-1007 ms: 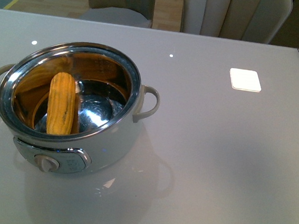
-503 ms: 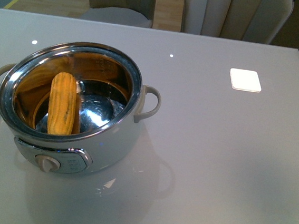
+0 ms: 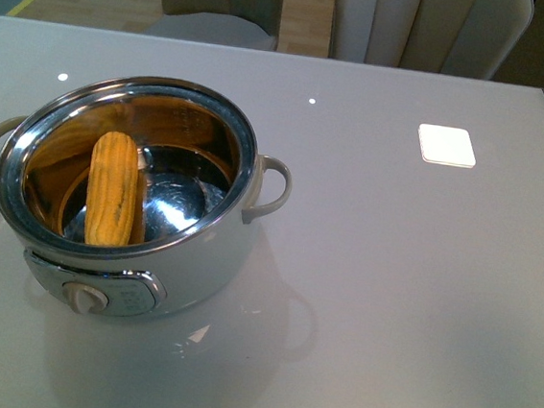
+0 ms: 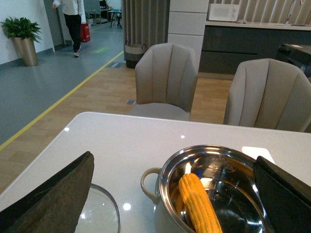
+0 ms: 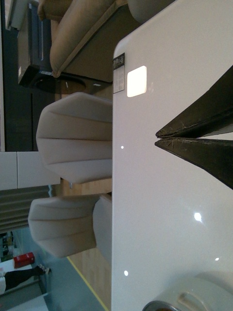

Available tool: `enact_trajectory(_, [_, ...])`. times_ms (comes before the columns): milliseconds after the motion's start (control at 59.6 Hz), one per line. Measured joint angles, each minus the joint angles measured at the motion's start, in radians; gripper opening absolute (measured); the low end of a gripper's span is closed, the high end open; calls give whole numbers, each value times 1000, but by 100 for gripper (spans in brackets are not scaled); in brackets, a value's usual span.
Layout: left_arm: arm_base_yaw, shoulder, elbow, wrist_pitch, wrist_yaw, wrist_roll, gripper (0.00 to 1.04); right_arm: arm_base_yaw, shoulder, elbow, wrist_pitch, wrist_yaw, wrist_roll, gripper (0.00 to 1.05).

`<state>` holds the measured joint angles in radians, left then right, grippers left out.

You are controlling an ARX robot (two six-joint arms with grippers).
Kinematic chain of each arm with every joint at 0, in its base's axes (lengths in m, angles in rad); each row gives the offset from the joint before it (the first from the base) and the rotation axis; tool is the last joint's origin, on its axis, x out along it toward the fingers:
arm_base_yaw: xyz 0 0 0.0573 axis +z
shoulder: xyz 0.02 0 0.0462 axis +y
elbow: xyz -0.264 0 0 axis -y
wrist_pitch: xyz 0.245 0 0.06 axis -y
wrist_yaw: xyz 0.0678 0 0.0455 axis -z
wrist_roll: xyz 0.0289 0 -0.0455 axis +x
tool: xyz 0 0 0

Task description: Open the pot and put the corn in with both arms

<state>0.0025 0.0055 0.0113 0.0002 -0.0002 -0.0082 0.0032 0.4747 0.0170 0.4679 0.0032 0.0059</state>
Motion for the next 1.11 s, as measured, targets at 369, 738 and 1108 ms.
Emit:
enact_trajectory(369, [0, 0, 0, 0, 0, 0, 98, 0, -182, 0, -173, -1, 0, 2])
enact_trajectory(738, [0, 0, 0, 0, 0, 0, 98, 0, -290, 0, -282, -1, 0, 2])
enact_trajectory(1108, [0, 0, 0, 0, 0, 0, 98, 0, -467, 0, -466, -3, 0, 2])
